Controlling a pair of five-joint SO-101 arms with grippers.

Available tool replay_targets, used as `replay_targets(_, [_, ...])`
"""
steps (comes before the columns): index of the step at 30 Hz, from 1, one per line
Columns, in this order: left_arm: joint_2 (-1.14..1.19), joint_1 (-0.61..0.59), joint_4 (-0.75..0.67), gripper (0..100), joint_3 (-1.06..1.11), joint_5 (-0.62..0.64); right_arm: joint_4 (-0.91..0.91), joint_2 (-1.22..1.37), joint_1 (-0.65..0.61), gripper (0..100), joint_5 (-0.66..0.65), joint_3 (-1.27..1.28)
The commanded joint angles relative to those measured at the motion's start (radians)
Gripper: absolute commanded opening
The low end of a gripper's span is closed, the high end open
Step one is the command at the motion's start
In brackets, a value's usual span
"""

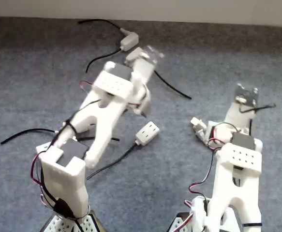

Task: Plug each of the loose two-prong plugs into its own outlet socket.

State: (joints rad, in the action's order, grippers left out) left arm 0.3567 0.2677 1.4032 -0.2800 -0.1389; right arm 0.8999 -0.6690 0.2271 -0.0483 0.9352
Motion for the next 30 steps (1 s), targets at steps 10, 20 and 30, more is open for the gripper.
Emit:
replay_targets(10, [0.001,-0.329,0.273,27,-0.248,0.011,0.010,-0.004,-0.263,15.6,-0.086,-0.044])
replay_targets(20, [0.071,-0.386,0.272,27,-0.206,0.011,-0.272,-0.004,-0.228,15.6,-0.213,0.242])
replay_targets(30, [0.071,-0.394,0.278,27,-0.202,0.064,-0.570,-0.005,-0.153,15.6,-0.339,0.481])
